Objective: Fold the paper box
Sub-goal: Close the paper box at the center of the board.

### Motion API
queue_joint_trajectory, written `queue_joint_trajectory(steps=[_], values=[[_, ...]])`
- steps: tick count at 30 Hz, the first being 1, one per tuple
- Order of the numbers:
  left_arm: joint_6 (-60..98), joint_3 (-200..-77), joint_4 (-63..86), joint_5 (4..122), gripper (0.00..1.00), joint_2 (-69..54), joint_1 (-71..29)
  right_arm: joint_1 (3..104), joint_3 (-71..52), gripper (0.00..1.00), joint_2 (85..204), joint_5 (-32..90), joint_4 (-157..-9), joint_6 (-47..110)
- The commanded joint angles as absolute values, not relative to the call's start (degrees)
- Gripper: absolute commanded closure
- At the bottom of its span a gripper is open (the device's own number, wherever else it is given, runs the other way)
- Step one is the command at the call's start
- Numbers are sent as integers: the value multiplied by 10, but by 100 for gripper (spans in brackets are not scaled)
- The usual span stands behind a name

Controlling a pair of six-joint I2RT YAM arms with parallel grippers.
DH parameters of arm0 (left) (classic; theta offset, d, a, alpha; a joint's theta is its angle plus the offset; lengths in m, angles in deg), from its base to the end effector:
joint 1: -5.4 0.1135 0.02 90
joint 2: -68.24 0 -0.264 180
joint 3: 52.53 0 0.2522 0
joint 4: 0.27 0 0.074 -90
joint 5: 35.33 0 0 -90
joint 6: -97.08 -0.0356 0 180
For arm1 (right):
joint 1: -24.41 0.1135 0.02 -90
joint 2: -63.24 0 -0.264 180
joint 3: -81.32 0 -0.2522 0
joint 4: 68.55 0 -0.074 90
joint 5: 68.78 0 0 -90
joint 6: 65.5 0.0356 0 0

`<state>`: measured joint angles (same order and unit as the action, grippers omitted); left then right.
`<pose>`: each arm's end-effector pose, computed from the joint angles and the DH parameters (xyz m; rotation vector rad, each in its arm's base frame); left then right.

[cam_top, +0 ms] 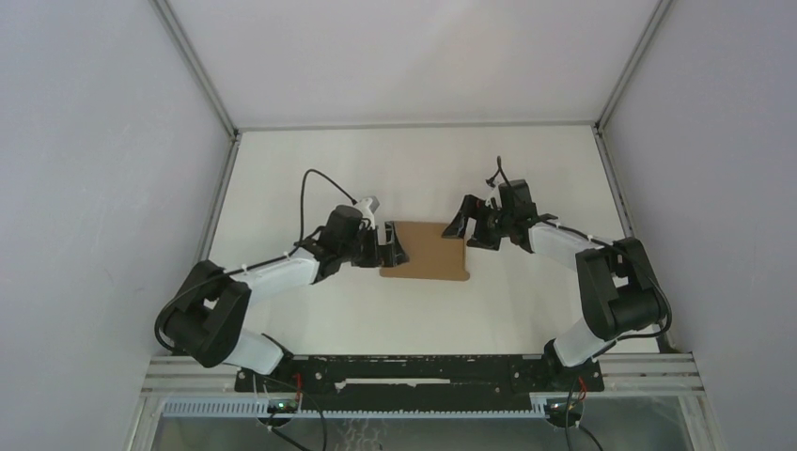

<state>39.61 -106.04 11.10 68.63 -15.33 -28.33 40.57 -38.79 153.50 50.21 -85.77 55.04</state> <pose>0.2365 -0.1682 0.1777 0.1593 2.4227 -0.8464 0.2927 0.1028 0.1724 0.0637 2.4962 0.9718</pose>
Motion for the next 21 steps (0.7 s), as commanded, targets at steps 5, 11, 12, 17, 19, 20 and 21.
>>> queue_joint_trajectory(steps=[5,11,12,17,19,20,21], values=[[404,-1027,79,673,0,-113,-284,411,-419,0,1485,500,-880,557],[413,-1015,40,692,0,-138,-284,417,-437,0,1462,511,-883,564],[415,-1013,34,693,0,-142,-284,419,-438,0,1460,513,-883,564],[421,-1010,16,701,0,-155,-284,438,-438,0,1454,514,-889,565],[423,-1007,9,705,0,-156,-284,447,-438,0,1454,510,-895,565],[424,-1007,9,705,0,-157,-284,450,-438,0,1454,508,-897,564],[424,-1006,8,706,0,-158,-284,454,-440,0,1454,506,-897,564]])
